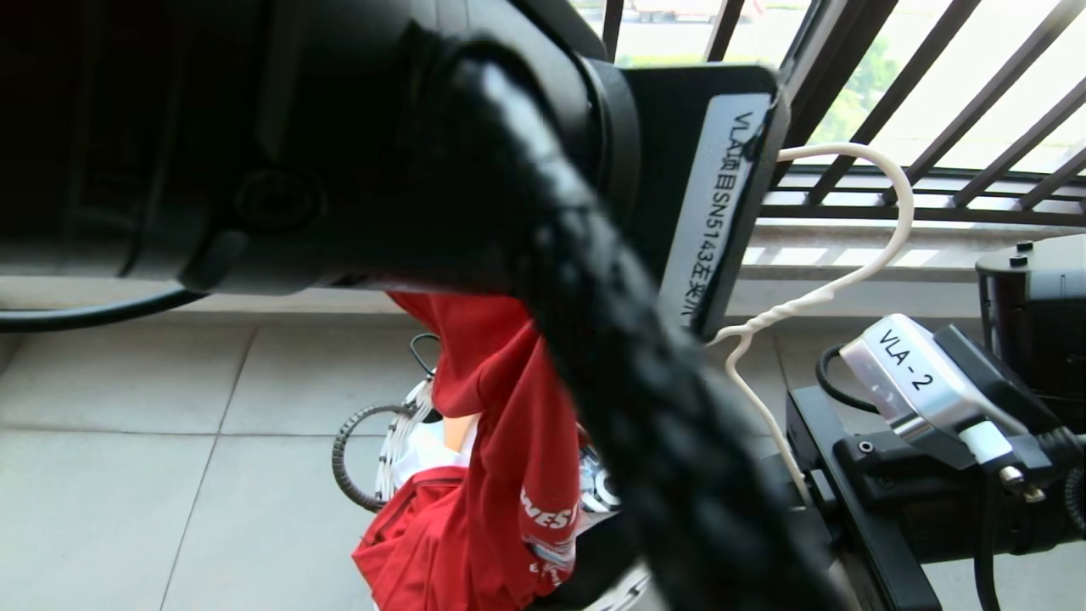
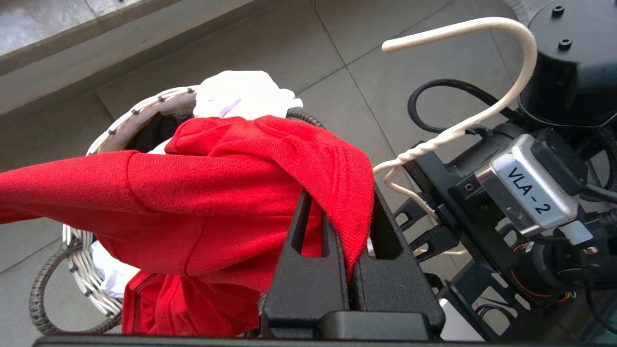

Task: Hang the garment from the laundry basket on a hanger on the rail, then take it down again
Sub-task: Hang the clothes on the clothes rack

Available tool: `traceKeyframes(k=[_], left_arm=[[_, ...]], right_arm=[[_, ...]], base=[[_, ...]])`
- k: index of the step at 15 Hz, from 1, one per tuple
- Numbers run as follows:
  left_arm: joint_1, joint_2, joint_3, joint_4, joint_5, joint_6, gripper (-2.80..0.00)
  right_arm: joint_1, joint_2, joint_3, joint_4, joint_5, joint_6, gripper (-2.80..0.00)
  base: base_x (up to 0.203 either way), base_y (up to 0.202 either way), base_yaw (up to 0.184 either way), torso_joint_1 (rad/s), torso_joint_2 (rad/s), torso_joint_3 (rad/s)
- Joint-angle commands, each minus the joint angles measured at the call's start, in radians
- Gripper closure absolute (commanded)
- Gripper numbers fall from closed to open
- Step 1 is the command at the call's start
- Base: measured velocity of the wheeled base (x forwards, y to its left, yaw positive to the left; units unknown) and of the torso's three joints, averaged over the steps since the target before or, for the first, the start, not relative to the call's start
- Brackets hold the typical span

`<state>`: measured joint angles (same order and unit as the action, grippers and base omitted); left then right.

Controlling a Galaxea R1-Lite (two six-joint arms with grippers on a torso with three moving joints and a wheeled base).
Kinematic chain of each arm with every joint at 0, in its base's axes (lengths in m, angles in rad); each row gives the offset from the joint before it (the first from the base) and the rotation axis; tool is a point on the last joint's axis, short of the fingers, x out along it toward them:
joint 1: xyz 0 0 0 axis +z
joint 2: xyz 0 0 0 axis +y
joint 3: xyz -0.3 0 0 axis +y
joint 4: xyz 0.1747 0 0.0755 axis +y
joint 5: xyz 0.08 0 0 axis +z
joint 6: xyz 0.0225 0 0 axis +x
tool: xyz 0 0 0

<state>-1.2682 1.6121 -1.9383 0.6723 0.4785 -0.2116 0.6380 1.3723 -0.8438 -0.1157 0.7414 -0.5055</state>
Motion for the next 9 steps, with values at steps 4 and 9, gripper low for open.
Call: traceKeyframes(k=[4, 9], left_arm=[[-0.007, 0.024, 0.007, -0.016, -0.042, 0.021, 0.00], [0.069, 0.033, 0.003, -0.030, -0.094, 0.054, 0.00]], right_arm=[[-0.009, 0.050, -0.008, -0.107, 0.004, 0.066, 0.00], [-0.008, 0.138, -0.026, -0.252, 0.005, 0.132, 0.00]], base=[[0.000, 0.000, 0.000, 0.000, 0.00, 0.000], [0.000, 0.000, 0.000, 0.000, 0.00, 0.000]])
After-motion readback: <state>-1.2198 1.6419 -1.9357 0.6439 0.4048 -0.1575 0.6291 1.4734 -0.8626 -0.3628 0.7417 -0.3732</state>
